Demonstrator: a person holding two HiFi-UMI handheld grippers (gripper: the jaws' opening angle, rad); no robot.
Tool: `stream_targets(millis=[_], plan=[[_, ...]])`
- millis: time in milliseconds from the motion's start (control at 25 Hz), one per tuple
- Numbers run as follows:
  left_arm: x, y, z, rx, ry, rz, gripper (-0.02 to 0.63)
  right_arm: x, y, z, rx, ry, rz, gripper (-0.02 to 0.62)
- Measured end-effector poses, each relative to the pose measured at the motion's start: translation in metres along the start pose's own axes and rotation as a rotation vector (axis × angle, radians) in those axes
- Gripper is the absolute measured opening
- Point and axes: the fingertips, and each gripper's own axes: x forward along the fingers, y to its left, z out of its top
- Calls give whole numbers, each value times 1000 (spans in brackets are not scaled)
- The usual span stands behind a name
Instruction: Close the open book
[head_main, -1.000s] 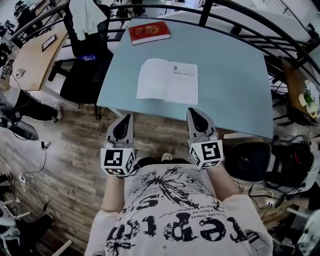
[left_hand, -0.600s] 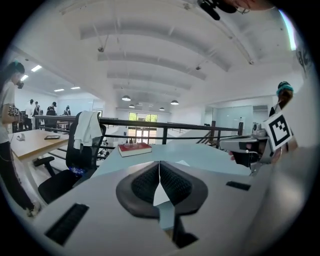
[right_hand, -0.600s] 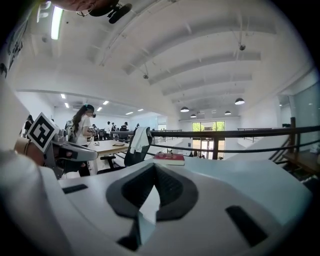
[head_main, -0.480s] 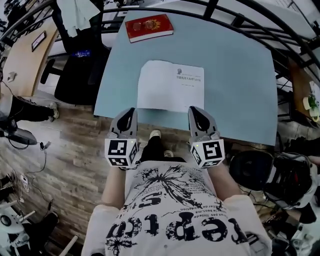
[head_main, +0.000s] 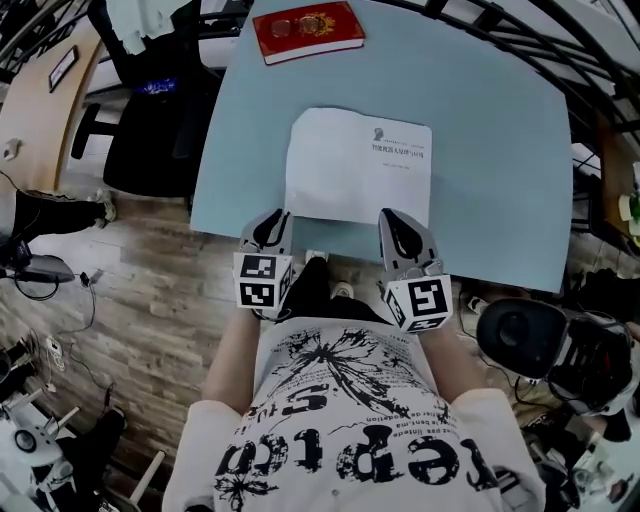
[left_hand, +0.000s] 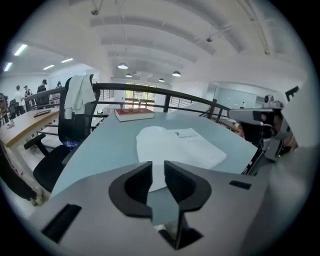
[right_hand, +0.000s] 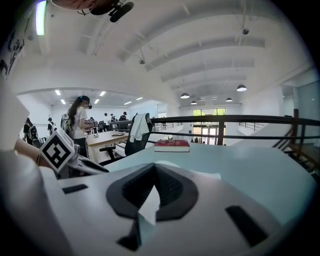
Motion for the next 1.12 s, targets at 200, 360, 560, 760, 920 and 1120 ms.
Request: stream_targets(millis=[200,360,560,760,920,1120], plan=[[28,8,-27,-24,105,-15,161,11,1,-13,13,44,4,9],[51,14,-42,-30,181,-14,163,18,-4,-19,27,63,-1,9],[64,25,-53,-39,238,21,163,26,-9,-27,38,80,-5,10],[69,26,-64,5,267,52,157,28,-13,-30,52,87,-11,9],[70,28,-65,16,250,87,137,30,-15,-28,53,83,-13,11],[71,30,-65,17,251,91,110,31,-17,-27,55,75,-12,10]])
